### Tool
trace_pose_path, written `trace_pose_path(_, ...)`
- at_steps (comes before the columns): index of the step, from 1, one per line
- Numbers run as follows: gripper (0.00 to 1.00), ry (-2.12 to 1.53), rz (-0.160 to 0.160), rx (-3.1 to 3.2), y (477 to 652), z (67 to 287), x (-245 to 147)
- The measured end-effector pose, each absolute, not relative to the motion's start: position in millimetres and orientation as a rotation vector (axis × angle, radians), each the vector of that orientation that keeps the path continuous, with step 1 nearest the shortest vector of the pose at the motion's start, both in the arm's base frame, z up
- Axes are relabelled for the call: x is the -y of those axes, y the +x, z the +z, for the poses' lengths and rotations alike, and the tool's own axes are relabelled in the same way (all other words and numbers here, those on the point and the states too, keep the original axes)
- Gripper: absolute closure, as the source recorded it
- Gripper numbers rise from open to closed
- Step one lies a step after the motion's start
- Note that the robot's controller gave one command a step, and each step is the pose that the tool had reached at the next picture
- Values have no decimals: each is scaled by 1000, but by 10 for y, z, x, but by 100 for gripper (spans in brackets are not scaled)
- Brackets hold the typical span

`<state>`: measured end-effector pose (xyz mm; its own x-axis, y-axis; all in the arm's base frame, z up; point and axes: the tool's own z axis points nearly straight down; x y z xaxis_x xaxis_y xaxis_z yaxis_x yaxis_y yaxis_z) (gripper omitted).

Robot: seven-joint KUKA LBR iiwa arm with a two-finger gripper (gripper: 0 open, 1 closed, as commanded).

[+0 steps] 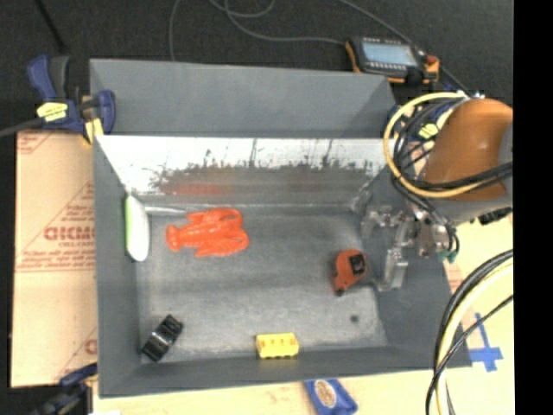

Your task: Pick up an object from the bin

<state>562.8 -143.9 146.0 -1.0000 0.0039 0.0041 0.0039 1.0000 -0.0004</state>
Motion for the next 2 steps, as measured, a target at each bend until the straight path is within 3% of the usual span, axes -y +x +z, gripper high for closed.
trace_pose_path(1, 0, -1, 3, 3145, 5647, 1507, 1435)
trace_pose_path(2, 0, -160, 2, 3150, 5538, 1255, 1473)
